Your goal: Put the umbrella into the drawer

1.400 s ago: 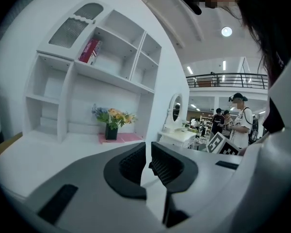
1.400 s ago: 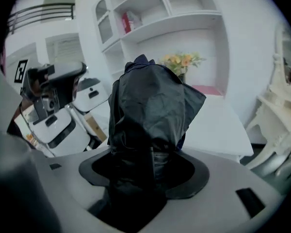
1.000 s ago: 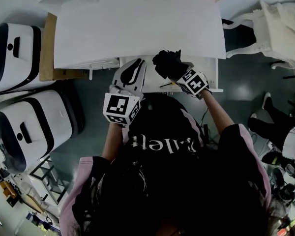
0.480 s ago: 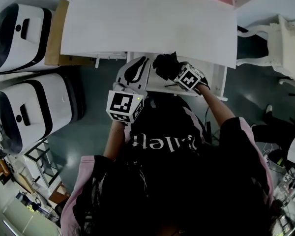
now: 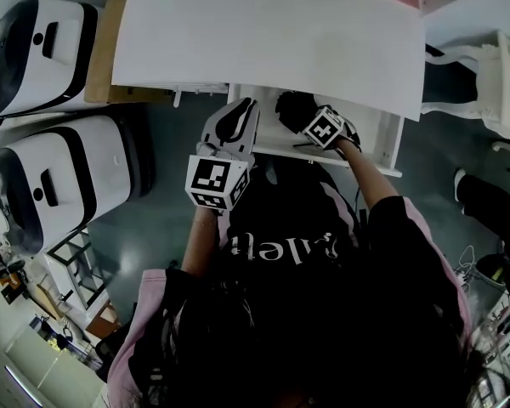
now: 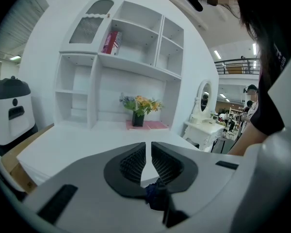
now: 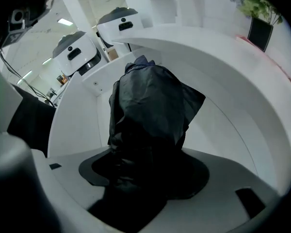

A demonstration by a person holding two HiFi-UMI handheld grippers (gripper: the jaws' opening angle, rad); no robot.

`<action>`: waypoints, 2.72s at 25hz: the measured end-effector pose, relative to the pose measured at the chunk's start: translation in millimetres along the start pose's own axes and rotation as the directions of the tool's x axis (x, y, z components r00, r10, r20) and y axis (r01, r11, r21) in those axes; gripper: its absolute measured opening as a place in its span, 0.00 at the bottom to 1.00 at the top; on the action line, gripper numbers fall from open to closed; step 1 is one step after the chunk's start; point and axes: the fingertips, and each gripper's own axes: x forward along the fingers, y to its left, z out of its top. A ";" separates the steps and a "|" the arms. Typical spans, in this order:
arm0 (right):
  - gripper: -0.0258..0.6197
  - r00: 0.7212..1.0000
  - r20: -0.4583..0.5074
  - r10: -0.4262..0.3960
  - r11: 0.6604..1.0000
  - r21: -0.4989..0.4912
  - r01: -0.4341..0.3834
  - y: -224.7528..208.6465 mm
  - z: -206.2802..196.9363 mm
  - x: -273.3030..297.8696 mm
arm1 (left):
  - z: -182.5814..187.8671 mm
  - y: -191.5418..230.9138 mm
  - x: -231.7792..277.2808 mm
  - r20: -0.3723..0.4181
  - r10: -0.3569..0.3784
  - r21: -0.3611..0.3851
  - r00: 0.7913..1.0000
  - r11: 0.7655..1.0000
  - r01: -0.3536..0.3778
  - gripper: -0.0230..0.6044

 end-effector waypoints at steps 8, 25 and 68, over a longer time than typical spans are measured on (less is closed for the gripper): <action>0.53 0.998 -0.048 -0.035 0.999 -0.001 0.035 -9.8 -7.9 19.8 | -1.1 4.8 7.5 -0.012 -0.007 -0.003 1.000 1.000 0.007 0.11; 0.53 0.994 -0.030 -0.105 0.994 0.008 0.106 -7.6 -9.0 -12.1 | -1.7 14.4 -12.1 -0.014 -0.067 0.039 0.998 0.997 0.068 0.11; 0.53 0.509 0.602 -0.615 0.733 0.674 0.088 256.5 138.0 -229.7 | -31.4 17.1 -170.8 0.013 -0.476 0.122 0.879 0.873 0.471 0.11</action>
